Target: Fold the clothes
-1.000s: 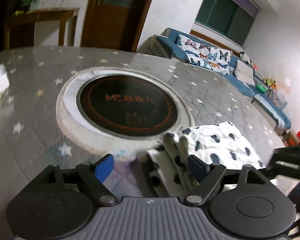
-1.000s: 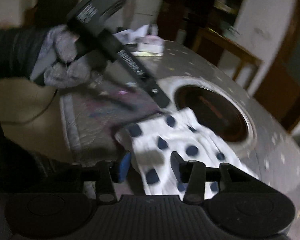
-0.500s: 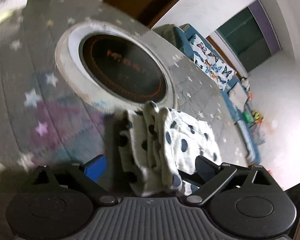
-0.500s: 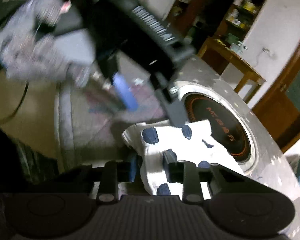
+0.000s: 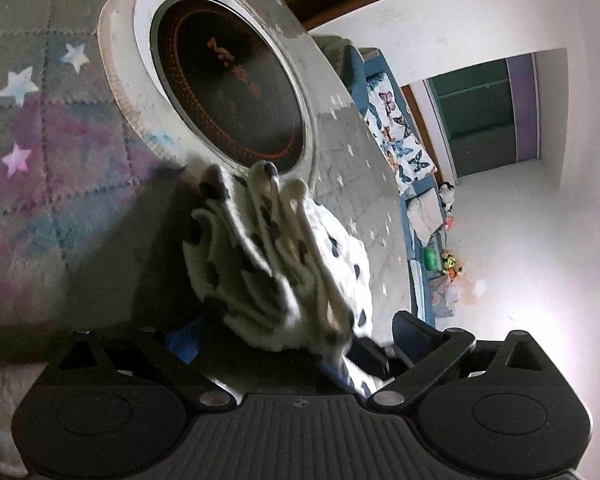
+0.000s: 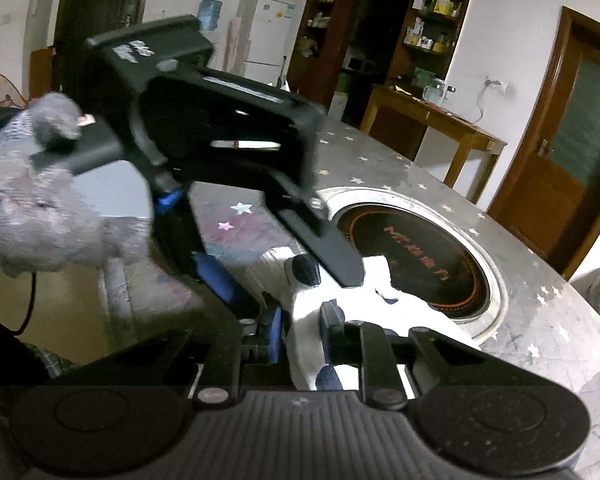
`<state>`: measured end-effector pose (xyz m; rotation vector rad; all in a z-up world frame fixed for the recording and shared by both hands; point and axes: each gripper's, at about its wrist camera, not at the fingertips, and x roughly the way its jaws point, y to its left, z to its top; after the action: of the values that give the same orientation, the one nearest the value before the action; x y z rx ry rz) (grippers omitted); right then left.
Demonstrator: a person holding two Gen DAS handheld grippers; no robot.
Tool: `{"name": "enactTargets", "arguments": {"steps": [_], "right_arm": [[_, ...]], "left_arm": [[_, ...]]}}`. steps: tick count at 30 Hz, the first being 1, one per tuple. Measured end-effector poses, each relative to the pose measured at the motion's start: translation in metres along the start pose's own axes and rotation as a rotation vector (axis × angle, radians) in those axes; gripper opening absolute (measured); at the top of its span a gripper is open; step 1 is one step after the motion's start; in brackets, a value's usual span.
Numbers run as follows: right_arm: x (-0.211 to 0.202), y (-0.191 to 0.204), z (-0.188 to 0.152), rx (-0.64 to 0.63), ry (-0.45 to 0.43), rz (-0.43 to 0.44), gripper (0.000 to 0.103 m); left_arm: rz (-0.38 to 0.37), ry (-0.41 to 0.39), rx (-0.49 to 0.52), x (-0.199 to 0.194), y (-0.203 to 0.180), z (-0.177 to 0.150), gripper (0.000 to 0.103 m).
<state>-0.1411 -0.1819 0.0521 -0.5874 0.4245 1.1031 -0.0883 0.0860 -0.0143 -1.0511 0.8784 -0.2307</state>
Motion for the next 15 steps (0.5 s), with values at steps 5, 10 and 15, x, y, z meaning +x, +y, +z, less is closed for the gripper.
{"name": "enactTargets", "arguments": {"steps": [5,10,15], "right_arm": [[-0.004,-0.001,-0.004,-0.008,-0.006,0.020,0.017],[-0.005,-0.002,-0.009,-0.006,-0.014,0.041,0.017],[-0.002,-0.005,-0.012,0.017,0.001,0.065,0.019]], "left_arm": [[-0.003,0.011,0.013,0.009,0.001,0.008,0.079],[0.014,0.017,0.026,0.017,0.004,0.013,0.055],[0.025,0.017,0.037,0.022,0.007,0.012,0.037]]}}
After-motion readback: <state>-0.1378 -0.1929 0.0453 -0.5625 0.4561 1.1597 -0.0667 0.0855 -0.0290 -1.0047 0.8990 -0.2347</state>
